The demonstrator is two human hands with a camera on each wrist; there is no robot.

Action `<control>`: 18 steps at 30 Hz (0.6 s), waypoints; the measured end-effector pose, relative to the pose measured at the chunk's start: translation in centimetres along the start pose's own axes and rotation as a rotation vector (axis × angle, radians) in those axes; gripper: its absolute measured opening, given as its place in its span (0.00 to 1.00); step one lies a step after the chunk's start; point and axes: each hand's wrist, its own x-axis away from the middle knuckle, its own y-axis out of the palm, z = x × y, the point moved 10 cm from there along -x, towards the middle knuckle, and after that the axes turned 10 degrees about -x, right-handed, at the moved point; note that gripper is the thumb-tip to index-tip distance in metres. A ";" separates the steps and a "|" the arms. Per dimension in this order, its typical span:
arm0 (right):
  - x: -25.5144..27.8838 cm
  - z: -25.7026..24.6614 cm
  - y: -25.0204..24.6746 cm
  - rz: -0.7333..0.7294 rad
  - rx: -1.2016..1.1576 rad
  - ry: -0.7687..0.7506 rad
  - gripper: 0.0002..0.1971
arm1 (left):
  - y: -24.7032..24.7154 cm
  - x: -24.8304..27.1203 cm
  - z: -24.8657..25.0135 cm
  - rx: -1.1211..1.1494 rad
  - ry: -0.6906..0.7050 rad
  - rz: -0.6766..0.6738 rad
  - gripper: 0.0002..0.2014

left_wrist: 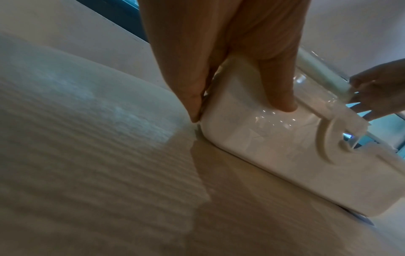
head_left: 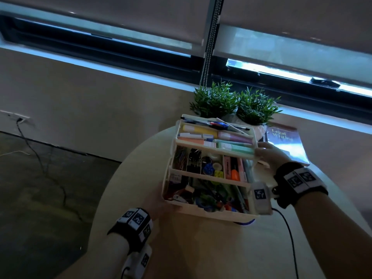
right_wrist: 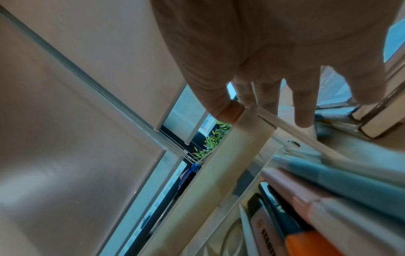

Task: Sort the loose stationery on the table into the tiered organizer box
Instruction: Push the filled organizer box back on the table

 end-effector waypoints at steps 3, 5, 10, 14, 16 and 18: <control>3.9 0.9 0.5 -0.096 -0.082 0.028 0.16 | 0.0 0.2 0.5 -0.029 0.014 0.012 0.43; 5.8 1.3 0.5 -0.138 -0.112 0.014 0.18 | 0.0 0.4 0.8 -0.051 0.019 0.007 0.38; 8.6 3.6 -0.1 -0.146 -0.169 0.021 0.22 | -0.1 0.7 1.0 -0.040 0.014 0.002 0.41; 9.1 4.3 -2.8 0.072 0.004 -0.073 0.26 | 0.2 0.9 0.8 -0.067 0.012 -0.028 0.41; 9.7 0.9 -3.8 0.254 0.244 -0.271 0.29 | 0.2 1.0 0.7 -0.064 0.018 -0.026 0.42; 10.4 -3.8 -2.5 0.297 0.307 -0.454 0.31 | 0.3 0.8 0.5 -0.064 0.038 -0.016 0.45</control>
